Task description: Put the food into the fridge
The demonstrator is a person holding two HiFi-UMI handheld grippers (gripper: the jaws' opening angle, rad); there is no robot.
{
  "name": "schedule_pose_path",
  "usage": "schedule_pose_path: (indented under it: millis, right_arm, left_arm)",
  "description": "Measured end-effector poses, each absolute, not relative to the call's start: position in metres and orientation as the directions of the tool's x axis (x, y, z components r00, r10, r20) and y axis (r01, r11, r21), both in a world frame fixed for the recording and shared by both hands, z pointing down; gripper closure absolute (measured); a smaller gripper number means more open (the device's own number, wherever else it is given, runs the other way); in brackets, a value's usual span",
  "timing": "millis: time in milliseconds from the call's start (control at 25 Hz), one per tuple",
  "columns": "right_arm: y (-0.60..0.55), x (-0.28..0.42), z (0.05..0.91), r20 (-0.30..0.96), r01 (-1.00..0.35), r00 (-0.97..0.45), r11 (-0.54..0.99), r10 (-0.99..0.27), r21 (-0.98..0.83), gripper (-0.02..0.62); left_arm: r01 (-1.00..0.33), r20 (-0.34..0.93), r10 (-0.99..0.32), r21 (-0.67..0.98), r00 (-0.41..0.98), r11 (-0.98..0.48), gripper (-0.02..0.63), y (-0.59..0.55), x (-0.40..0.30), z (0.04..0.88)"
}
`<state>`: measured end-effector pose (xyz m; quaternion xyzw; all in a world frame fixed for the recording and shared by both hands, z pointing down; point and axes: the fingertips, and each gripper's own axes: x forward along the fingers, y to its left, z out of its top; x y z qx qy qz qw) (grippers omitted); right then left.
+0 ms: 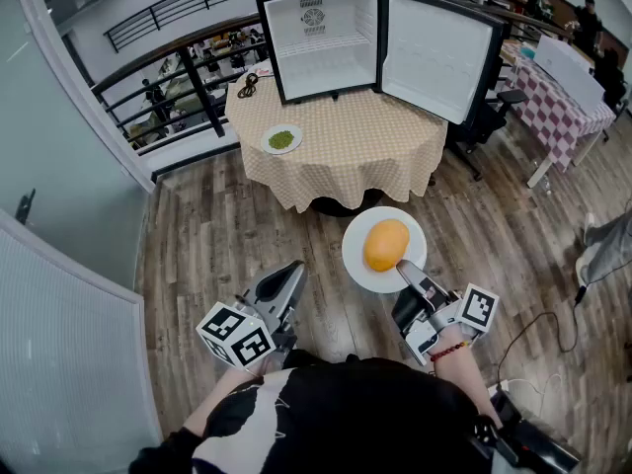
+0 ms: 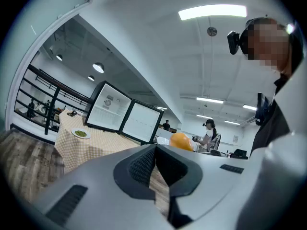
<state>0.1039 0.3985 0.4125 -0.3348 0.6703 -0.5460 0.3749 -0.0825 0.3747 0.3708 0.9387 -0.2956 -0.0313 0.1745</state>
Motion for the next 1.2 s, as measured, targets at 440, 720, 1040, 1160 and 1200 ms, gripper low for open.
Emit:
schedule_pose_path:
  millis: [440,720,1040,1160,1200]
  right_arm:
    - [0.395,0.106,0.416,-0.139,-0.034,-0.497,0.179,-0.856,-0.983,0.568]
    - [0.390,0.103,0.415,-0.167,0.001,-0.533,0.197,-0.830,-0.980,0.566]
    - [0.384,0.097,0.433,-0.148,0.082,-0.571,0.123,-0.808,-0.989,0.566]
    - [0.374,0.099,0.439,-0.140,0.096,-0.561,0.104,-0.816,-0.990,0.566]
    - [0.368,0.100,0.439,-0.139,0.093,-0.559,0.105,-0.817,-0.990,0.566]
  left_arm:
    - [-0.541,0.044,-0.563,0.348,0.825,-0.765,0.594,0.373,-0.078,0.373]
    - [-0.539,0.036,-0.565,0.352,0.825,-0.765,0.594,0.367,-0.066,0.376]
    - [-0.558,0.072,-0.570,0.340,0.818,-0.757,0.594,0.360,-0.051,0.386]
    - [-0.562,0.095,-0.568,0.344,0.817,-0.752,0.594,0.354,-0.051,0.393]
    - [-0.563,0.099,-0.567,0.345,0.818,-0.751,0.594,0.348,-0.050,0.395]
